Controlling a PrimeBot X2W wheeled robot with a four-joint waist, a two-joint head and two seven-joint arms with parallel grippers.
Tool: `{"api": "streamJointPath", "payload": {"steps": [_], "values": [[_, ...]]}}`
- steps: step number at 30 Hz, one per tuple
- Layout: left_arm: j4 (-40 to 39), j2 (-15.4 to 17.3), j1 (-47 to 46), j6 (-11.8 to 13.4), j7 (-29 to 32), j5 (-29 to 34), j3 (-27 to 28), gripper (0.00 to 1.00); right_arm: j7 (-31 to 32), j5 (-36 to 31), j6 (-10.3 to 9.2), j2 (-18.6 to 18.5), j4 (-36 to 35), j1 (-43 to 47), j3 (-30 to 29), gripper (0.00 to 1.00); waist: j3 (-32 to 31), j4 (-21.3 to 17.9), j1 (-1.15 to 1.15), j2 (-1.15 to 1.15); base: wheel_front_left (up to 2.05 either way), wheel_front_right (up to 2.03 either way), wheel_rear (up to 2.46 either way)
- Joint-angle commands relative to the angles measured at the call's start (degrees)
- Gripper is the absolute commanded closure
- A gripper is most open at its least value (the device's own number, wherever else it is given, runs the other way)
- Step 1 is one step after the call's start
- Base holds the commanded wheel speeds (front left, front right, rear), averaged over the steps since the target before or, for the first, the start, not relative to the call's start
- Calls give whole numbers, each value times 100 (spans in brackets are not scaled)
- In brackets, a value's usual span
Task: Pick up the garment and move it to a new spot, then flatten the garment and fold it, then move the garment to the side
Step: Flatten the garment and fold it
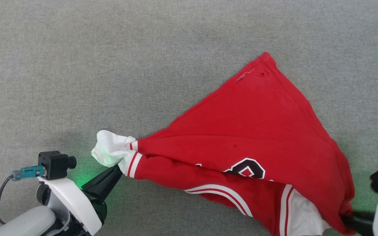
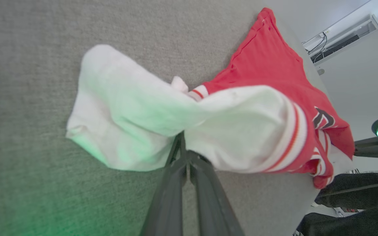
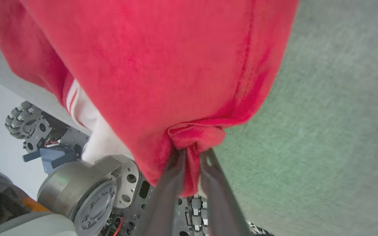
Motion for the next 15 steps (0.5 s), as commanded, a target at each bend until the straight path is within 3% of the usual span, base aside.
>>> {"api": "streamJointPath", "payload": {"steps": [1,11,15], "values": [[2,3,15,20,-6,28,-3,100,-22,-13,0,42,-68,-35,-84,0,0,1,0,0,0,0,0],[-31,-159,-164,19,-8,200,-5,100,264,104,0,-213,-870,-641,-1545,0,90,212,0,0,0,0,0],[-34,-359,-327,19,-7,298,-8,100,-31,-106,0,-312,-613,-2084,-1236,0,293,437,0,0,0,0,0]]}}
